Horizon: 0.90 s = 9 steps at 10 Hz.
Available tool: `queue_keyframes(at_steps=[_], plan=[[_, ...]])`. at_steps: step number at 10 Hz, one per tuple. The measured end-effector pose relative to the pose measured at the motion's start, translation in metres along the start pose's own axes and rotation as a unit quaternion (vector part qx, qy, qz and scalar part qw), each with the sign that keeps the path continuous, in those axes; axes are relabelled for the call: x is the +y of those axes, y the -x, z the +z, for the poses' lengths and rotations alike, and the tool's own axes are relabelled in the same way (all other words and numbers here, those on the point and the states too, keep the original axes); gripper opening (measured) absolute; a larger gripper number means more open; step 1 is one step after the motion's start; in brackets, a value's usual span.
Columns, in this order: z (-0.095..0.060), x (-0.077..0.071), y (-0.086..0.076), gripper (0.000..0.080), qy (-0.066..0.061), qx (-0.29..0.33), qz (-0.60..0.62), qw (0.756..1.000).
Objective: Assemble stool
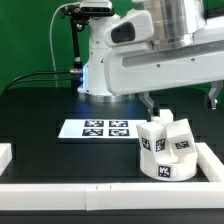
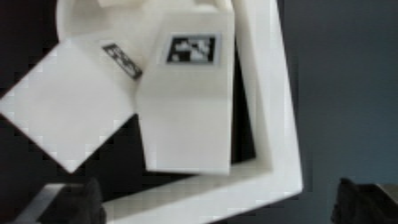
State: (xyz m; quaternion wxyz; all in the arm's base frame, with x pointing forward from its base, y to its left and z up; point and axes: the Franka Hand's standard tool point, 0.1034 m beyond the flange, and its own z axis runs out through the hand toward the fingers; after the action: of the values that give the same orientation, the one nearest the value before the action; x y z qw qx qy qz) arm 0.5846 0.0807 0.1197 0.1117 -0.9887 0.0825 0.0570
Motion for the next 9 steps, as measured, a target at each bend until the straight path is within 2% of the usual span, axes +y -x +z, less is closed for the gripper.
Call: queue_keyframes(at_steps=[2,3,4,5,6,7,8,9], plan=[[0.001,0.005,0.002,0.0649,0.009,0.007,-0.009,1.000],[0.001,0.006,0.001,0.0649,0.009,0.008,-0.006,1.000],[0.002,0.008,0.001,0.0649,0.018,0.008,-0.047,0.999],[0.005,0.004,0.000,0.0649,0.033,0.010,-0.147,0.989],[0.006,-0.009,0.002,0.0649,0.037,0.006,-0.224,0.974],[0.005,-0.017,0.003,0.0649,0.036,0.000,-0.297,0.954],[0.000,-0.018,0.002,0.0649,0.030,-0.006,-0.345,0.938],[-0.012,-0.006,-0.003,0.0649,0.030,0.007,-0.377,0.926]])
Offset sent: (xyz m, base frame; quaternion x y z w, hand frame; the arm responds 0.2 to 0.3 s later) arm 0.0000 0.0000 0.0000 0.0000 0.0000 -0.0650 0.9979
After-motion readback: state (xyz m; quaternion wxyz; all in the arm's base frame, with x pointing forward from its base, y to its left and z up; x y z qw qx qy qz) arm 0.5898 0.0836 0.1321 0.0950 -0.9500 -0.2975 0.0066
